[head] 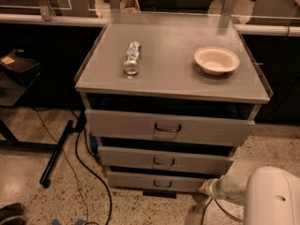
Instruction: Close bottom drawer
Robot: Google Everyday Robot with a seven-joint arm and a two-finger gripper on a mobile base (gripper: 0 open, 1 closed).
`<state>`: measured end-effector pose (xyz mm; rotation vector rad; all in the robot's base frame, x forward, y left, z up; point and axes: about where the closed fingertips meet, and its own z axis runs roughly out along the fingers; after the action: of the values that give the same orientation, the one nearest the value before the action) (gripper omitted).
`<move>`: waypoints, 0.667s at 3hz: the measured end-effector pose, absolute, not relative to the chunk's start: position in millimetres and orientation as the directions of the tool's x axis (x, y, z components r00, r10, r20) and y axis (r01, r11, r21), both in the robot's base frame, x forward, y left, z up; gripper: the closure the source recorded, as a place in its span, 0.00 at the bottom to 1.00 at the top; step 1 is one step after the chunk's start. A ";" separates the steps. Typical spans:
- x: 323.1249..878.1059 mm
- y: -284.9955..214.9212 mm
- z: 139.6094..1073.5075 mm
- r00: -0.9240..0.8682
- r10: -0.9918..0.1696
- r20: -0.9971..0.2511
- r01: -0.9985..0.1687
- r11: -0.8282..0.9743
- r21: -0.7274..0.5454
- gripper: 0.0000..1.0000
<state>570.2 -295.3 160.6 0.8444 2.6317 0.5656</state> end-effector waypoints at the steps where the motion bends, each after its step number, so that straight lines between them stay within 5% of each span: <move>1: 571.1 -301.4 161.7 -0.760 0.624 -0.185 0.492 0.737 0.463 1.00; 2: 564.3 -303.2 165.2 -0.776 0.614 -0.145 0.496 0.737 0.459 1.00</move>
Offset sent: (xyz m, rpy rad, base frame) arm -0.0144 -0.0119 0.0111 0.0418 0.0719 0.0178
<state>564.3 -303.2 165.2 0.8687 2.6515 0.5818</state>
